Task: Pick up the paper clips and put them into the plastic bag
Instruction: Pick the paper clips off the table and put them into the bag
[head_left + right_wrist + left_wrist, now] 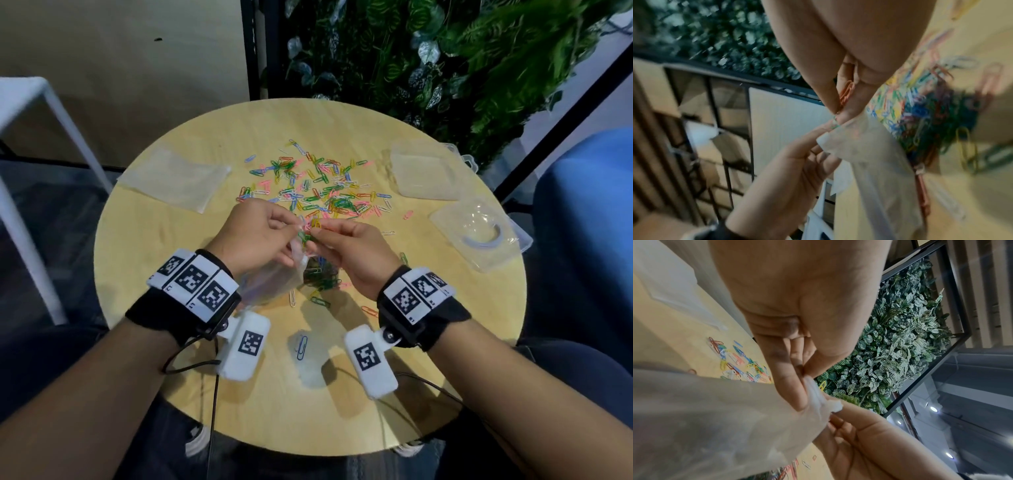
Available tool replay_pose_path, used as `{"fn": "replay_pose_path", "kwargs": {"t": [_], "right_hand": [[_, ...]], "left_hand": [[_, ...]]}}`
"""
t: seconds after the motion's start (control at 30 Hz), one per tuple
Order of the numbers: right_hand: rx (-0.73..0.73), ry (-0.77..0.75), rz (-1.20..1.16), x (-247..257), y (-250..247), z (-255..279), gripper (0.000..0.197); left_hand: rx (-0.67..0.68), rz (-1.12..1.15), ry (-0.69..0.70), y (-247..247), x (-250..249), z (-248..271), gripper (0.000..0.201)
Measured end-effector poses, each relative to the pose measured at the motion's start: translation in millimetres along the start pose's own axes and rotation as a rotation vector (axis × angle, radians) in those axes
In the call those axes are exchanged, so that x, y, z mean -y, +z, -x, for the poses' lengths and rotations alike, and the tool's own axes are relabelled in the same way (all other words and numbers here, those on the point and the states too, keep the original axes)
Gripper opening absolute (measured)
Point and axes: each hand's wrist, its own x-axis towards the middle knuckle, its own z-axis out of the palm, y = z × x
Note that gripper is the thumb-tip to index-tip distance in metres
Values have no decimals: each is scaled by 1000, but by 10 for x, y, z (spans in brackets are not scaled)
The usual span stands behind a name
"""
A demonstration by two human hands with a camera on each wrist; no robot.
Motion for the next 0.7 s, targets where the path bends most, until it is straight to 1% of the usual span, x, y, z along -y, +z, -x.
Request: {"fn": "replay_pose_path", "kwargs": {"t": [0.07, 0.1, 0.17, 0.2, 0.23, 0.33, 0.4, 0.43, 0.5, 0.6, 0.63, 0.7], "right_hand": [[37, -72, 226, 17, -5, 5, 15], [60, -89, 324, 23, -18, 9, 20], [91, -108, 458, 19, -47, 22, 31], [91, -135, 528, 11, -57, 18, 34], [76, -189, 622, 5, -73, 7, 32], [23, -433, 990, -19, -95, 10, 15], [35, -556, 1167, -25, -76, 39, 12], [56, -576, 1221, -26, -67, 50, 13], [121, -593, 1308, -29, -50, 68, 24], [310, -579, 1482, -42, -28, 110, 35], [341, -570, 1531, -55, -15, 134, 38], [332, -621, 1517, -77, 14, 177, 42]], "left_hand": [[-7, -5, 8, -14, -6, 5, 11], [-7, -7, 13, -18, -12, 7, 11], [3, -2, 17, -18, -33, 14, 9], [8, 0, 15, -22, -40, 18, 8], [11, 0, 13, -20, -49, 19, 8], [31, -6, 10, -25, -63, 29, 7], [52, -24, 19, -21, -65, 41, 8], [62, -36, 24, -19, -66, 49, 8], [80, -60, 31, -23, -66, 58, 9], [92, -81, 36, -44, -68, 61, 9], [88, -88, 38, -57, -68, 60, 10], [82, -95, 43, -104, -80, 62, 12]]}}
